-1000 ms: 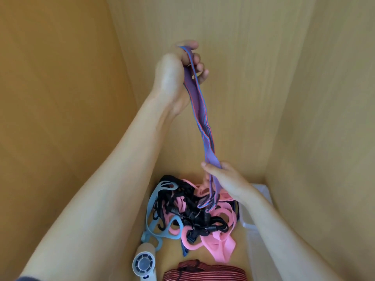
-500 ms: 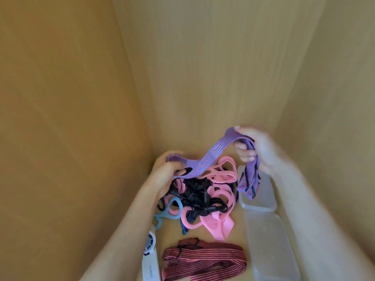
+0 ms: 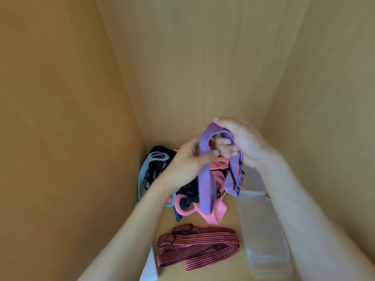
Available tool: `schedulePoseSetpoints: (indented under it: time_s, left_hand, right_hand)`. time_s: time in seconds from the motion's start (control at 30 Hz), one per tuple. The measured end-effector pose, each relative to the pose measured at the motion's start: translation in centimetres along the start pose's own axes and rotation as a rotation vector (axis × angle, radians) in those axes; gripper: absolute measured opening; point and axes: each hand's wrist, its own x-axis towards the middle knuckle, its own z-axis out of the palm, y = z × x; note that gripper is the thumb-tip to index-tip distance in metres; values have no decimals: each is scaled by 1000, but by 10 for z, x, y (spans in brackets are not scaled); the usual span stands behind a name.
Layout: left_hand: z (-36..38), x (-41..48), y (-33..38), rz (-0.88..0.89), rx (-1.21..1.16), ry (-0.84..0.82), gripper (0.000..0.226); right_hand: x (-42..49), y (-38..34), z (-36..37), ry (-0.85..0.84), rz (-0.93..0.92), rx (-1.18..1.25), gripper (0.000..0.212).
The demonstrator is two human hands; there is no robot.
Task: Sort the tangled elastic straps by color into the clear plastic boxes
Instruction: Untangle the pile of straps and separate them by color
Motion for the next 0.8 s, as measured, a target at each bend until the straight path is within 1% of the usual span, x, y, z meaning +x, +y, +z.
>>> schedulePoseSetpoints:
  time_s: [0.03, 0.1, 0.13, 0.17, 0.23, 0.27, 0.33, 0.4, 0.5, 0.53, 0.57, 0.63, 0.7, 0.73, 0.77, 0.8]
  left_hand:
    - [2, 0, -3, -1, -64, 22, 25]
    - [6, 0, -8, -30, -278, 12, 41]
    - [9, -1, -9, -47, -401, 5, 44]
    - [12, -1, -11, -67, -500, 32, 41]
    - [19, 1, -13, -127, -631, 160, 33]
    - [21, 3, -14, -166, -671, 220, 29]
    - [21, 7, -12, -257, -761, 283, 24]
    - [18, 9, -10, -328, -890, 276, 34]
    - [7, 12, -7, -304, -1050, 277, 52]
    - [4, 11, -8, -286, -1074, 271, 56]
    - [0, 10, -9, -274, -1093, 259, 59]
    - [-6, 7, -13, -268, -1117, 261, 56]
    - [-9, 6, -18, -273, -1137, 295, 49]
    - [-10, 4, -20, -276, -1160, 323, 47]
    - [-12, 3, -22, -270, -1189, 356, 43]
    - [-14, 1, -25, -253, -1209, 391, 40]
  right_hand:
    - [0, 4, 0, 40, -14, -14, 52]
    - [1, 13, 2, 130, -32, -47, 51]
    - [1, 18, 3, 176, -27, -62, 51]
    - [2, 22, 6, 219, -15, -70, 49]
    - [4, 32, 13, 313, 12, -65, 40]
    - [5, 38, 18, 367, 8, -101, 36]
    - [9, 52, 25, 472, -34, -282, 28]
    - [8, 63, 33, 522, -87, -374, 21]
    - [-2, 76, 40, 490, -159, -323, 13]
    - [-6, 83, 40, 446, -166, -310, 12]
    - [-10, 90, 40, 381, -170, -300, 15]
    - [-18, 103, 40, 220, -158, -278, 41]
    - [-23, 113, 40, 107, -127, -264, 66]
    - [-23, 117, 39, 87, -104, -264, 72]
    - [-23, 120, 36, 81, -65, -275, 73]
    - [-24, 124, 33, 72, -17, -293, 69]
